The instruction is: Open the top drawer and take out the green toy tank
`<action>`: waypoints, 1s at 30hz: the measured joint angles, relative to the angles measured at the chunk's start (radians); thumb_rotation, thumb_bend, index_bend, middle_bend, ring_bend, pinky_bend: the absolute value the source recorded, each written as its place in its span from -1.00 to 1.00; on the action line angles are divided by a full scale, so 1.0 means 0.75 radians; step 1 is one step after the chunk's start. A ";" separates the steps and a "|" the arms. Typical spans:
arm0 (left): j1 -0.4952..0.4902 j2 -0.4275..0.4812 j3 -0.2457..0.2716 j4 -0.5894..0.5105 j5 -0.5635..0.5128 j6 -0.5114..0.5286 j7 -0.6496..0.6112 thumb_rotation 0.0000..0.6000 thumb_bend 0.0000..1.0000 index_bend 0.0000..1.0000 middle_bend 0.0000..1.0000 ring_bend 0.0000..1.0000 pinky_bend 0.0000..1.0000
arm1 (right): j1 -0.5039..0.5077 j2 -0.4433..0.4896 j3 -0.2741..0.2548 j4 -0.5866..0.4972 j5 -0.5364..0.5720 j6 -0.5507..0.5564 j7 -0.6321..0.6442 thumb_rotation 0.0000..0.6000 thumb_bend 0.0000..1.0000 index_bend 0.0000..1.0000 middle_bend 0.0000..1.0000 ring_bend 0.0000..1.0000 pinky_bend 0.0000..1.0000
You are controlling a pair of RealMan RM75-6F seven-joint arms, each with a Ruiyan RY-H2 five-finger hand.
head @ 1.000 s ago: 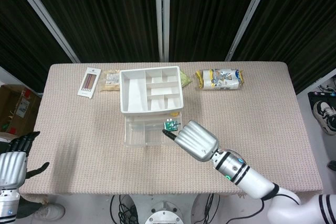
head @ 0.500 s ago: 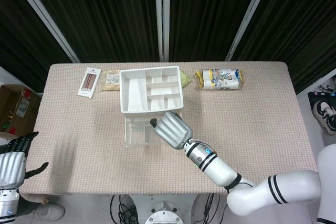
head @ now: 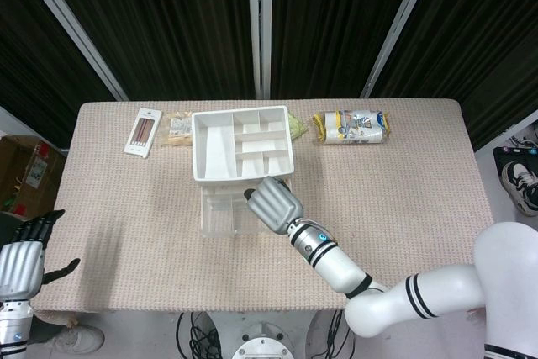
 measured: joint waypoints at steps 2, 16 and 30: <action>0.000 -0.002 -0.001 0.003 -0.001 0.000 -0.003 1.00 -0.89 -0.67 -0.63 -0.64 -0.59 | 0.010 -0.004 -0.008 0.010 0.010 0.000 0.010 1.00 -0.81 -0.28 1.00 1.00 1.00; -0.001 -0.003 -0.009 0.018 0.006 0.015 -0.015 1.00 -0.89 -0.67 -0.63 -0.64 -0.59 | -0.023 0.019 -0.009 -0.019 -0.183 0.035 0.225 1.00 -0.38 0.35 1.00 1.00 1.00; -0.040 -0.003 -0.019 0.017 0.037 -0.003 0.001 1.00 -0.89 -0.67 -0.63 -0.64 -0.59 | -0.483 0.198 -0.146 -0.083 -0.923 0.336 0.956 1.00 -0.37 0.34 1.00 1.00 1.00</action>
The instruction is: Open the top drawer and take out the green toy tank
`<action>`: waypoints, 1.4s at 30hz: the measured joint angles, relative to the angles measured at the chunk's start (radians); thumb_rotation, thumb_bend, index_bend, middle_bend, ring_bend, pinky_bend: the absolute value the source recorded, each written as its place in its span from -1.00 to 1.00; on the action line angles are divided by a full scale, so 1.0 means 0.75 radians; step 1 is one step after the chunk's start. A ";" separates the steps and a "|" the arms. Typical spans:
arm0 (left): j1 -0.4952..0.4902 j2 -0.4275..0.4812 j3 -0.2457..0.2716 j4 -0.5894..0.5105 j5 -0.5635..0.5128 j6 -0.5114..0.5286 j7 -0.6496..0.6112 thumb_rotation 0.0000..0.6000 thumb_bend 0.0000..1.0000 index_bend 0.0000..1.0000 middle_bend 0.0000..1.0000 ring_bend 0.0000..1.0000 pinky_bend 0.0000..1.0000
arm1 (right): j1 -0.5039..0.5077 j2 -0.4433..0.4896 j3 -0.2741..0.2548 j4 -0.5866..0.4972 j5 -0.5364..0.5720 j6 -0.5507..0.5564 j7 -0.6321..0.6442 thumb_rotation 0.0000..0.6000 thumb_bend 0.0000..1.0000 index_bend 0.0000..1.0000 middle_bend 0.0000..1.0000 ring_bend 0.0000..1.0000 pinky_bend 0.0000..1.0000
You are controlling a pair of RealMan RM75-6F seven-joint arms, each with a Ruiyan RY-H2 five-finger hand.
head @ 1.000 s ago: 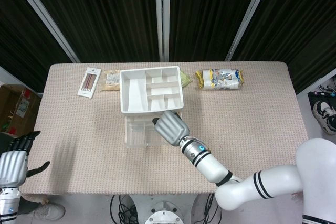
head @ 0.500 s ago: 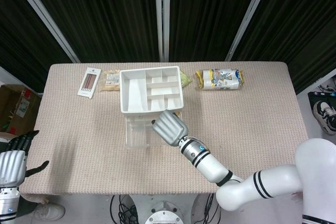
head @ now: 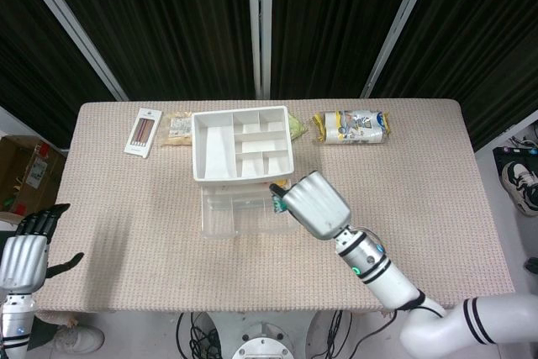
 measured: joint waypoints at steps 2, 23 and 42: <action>-0.004 0.000 -0.002 -0.008 0.002 -0.002 0.007 1.00 -0.89 -0.67 -0.63 -0.64 -0.59 | -0.085 0.012 -0.052 0.051 -0.083 0.033 0.120 1.00 -0.36 0.34 1.00 1.00 1.00; -0.007 0.029 0.002 -0.107 0.013 0.016 0.098 1.00 -0.89 -0.67 -0.63 -0.64 -0.59 | -0.370 -0.372 -0.270 0.861 -0.522 -0.205 0.315 1.00 -0.34 -0.20 1.00 1.00 1.00; -0.033 0.015 -0.012 -0.078 0.013 0.003 0.085 1.00 -0.89 -0.67 -0.63 -0.64 -0.59 | -0.708 -0.086 -0.170 0.684 -0.466 0.262 0.538 1.00 -0.75 -0.99 -0.72 -0.83 -0.58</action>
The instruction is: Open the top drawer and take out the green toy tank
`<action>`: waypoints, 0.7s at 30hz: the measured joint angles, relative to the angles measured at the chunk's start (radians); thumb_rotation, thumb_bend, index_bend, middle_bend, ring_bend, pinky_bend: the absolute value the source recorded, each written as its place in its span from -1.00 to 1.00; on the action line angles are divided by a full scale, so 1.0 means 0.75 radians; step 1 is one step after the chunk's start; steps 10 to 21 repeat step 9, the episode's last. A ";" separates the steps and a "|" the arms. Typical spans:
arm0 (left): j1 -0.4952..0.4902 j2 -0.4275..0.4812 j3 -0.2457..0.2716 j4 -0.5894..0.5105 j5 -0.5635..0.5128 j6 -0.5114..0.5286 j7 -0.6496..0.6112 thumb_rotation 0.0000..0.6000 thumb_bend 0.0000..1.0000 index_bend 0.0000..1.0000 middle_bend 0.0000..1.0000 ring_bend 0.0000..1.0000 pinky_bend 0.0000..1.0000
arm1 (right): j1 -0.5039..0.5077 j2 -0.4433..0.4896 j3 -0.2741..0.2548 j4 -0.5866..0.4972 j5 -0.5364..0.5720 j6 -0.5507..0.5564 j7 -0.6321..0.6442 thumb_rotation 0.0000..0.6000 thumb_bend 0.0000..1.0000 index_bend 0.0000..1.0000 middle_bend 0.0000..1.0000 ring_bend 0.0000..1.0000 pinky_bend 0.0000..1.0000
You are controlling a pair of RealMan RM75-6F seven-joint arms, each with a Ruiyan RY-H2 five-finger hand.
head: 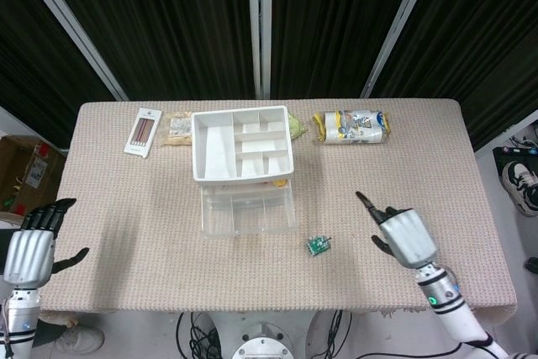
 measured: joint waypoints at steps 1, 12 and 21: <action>-0.005 0.000 -0.001 -0.003 0.003 -0.002 0.006 1.00 -0.89 -0.67 -0.63 -0.64 -0.59 | -0.025 0.038 0.003 -0.015 0.001 0.033 0.038 1.00 -0.75 -1.00 -0.83 -0.93 -0.74; -0.033 0.009 -0.001 -0.052 0.023 -0.029 0.063 1.00 -0.89 -0.67 -0.63 -0.64 -0.59 | -0.208 0.287 -0.006 -0.112 -0.016 0.167 0.324 1.00 -0.75 -1.00 -1.00 -1.00 -1.00; -0.033 0.009 -0.001 -0.052 0.023 -0.029 0.063 1.00 -0.89 -0.67 -0.63 -0.64 -0.59 | -0.208 0.287 -0.006 -0.112 -0.016 0.167 0.324 1.00 -0.75 -1.00 -1.00 -1.00 -1.00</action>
